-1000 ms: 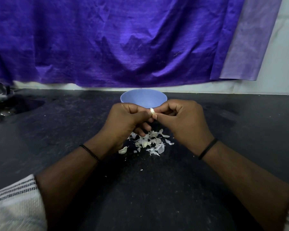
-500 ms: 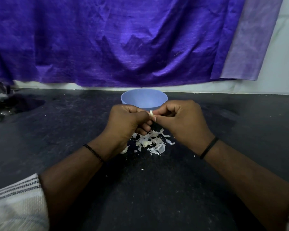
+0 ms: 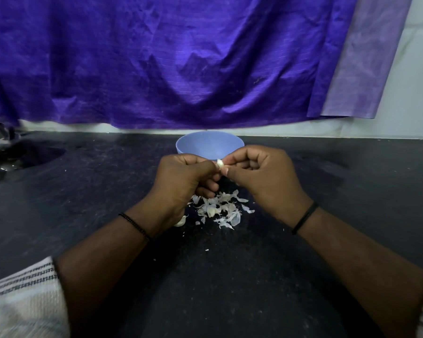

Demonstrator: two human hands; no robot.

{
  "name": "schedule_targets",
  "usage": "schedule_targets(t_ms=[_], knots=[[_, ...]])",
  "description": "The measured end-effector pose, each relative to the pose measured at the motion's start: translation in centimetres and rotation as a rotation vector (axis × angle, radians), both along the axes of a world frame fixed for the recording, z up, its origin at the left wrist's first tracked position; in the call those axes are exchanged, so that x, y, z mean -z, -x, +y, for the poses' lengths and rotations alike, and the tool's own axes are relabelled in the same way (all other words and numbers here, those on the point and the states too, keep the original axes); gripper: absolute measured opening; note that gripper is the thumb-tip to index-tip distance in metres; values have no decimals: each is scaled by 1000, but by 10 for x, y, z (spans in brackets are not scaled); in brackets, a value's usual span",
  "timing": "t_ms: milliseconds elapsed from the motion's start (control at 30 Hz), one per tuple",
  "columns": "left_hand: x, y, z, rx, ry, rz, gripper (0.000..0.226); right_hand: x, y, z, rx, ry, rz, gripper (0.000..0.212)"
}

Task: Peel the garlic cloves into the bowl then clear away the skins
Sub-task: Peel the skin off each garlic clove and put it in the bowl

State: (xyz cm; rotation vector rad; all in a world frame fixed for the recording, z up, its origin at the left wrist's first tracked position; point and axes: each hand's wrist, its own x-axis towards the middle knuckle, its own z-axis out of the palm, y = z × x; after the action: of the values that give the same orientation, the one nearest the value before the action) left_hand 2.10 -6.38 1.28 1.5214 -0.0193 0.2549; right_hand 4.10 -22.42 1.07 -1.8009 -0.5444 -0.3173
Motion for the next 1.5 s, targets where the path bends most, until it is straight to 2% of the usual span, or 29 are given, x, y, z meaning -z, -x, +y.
schedule_targets(t_ms=[300,733,1000,1200,1500], knots=[[2,1,-2,-7,-4,6,12,4,0,2,-11,-16,53,23],[5,-2,-2,-21,-10,19,10,6,0,5,-65,-76,164,20],[7,-3,-1,-31,-65,1,9,8,0,4,-39,-8,135,33],[7,-2,-1,-23,-84,-11,10,7,1,4,-48,-40,134,16],[8,-4,2,-37,-118,3,9,7,0,4,-36,-48,140,20]])
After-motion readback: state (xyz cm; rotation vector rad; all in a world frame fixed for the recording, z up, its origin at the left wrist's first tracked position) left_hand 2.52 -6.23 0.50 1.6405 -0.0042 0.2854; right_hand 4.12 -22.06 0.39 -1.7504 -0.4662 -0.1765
